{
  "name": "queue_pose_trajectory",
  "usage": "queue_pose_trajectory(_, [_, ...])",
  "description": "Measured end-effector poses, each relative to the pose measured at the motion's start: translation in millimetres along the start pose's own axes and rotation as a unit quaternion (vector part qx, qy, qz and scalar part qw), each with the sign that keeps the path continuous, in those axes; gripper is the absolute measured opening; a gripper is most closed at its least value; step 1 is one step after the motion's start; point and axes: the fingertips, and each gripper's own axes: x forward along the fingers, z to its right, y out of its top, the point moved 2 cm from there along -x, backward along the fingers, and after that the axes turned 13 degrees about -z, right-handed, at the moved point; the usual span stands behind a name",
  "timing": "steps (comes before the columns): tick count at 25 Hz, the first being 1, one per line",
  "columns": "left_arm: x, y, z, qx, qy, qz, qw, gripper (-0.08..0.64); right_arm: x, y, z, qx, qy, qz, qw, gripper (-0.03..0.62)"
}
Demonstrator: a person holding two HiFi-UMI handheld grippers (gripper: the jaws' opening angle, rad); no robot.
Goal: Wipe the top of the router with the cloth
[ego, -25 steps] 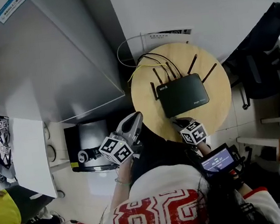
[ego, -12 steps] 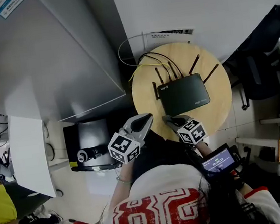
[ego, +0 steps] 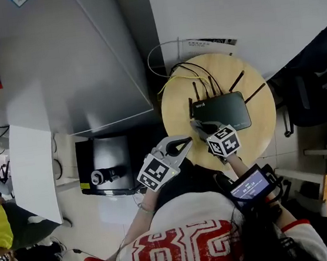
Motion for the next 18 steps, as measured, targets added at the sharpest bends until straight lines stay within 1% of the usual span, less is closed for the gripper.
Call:
queue_pose_trajectory(4, [-4,-4,-3,0.002,0.003,-0.009,1.0000,-0.005,11,17,11,-0.012,-0.010,-0.007,1.000,0.043])
queue_pose_trajectory(7, [-6,-8,-6,0.003,0.006,-0.019,0.9998,-0.005,17,20,17,-0.022,-0.019,-0.019,0.999,0.043])
queue_pose_trajectory(15, [-4,-12,-15,-0.008,0.003,-0.022,0.9997,-0.005,16,3,4,-0.018,-0.011,-0.032,0.999,0.043])
queue_pose_trajectory(18, [0,-11,-15,-0.010,-0.002,-0.021,0.9997,-0.005,11,-9,-3,-0.007,-0.005,-0.029,1.000,0.043])
